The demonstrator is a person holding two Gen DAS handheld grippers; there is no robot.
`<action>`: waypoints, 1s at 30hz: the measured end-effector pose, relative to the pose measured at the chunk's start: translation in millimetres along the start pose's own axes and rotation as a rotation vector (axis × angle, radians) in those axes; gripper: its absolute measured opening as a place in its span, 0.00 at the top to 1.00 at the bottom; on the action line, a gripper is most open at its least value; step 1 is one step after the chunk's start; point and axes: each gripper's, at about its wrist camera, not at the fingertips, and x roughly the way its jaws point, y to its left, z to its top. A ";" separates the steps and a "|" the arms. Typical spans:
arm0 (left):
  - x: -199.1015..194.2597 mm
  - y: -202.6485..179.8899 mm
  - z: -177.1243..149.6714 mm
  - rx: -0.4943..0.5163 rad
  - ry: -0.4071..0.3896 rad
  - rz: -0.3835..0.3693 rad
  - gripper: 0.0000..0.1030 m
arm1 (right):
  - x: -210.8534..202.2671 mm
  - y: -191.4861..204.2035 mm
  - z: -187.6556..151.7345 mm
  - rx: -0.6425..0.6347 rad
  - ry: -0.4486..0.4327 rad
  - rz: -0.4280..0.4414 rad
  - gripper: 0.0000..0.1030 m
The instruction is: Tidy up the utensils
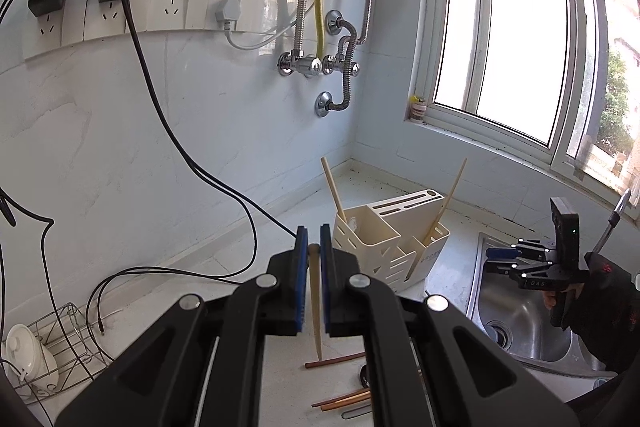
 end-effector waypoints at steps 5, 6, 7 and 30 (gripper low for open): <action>-2.2 -0.2 0.5 -0.002 -0.006 -0.017 0.95 | 23.6 1.7 -15.3 0.066 0.071 -0.013 0.65; -2.1 -0.6 0.6 -0.001 -0.007 -0.018 0.95 | 27.2 1.0 -17.5 0.079 0.083 -0.013 0.65; -2.4 -0.8 0.1 0.000 -0.007 -0.022 0.95 | 30.4 0.3 -18.8 0.089 0.094 -0.020 0.66; -0.9 1.0 -5.5 -0.011 0.002 -0.049 0.95 | 87.7 33.4 -64.1 0.091 0.340 -0.127 0.78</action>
